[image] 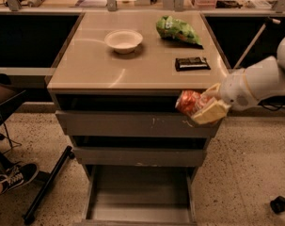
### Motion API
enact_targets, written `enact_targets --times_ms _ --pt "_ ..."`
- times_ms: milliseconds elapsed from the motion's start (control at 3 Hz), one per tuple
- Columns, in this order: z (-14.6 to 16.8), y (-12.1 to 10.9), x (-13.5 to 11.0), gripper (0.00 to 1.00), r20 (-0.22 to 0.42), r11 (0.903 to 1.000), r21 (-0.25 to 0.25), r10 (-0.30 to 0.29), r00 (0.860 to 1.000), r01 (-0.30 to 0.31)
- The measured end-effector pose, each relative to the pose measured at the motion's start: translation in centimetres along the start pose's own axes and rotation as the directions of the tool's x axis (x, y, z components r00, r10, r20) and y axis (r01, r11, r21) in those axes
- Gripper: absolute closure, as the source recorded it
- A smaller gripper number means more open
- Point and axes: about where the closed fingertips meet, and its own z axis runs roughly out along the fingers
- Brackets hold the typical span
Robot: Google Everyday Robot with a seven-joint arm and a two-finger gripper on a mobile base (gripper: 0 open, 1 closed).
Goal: Place coke can into bottom drawer
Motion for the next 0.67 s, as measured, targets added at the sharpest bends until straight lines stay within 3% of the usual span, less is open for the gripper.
enact_targets --times_ms 333,667 --pt "3.19 3.34 4.34 1.00 -0.033 0.9965 -0.054 0.061 0.998 -0.063" --pt "3.82 4.07 4.95 1.00 -0.043 0.9950 -0.070 0.067 0.997 -0.070"
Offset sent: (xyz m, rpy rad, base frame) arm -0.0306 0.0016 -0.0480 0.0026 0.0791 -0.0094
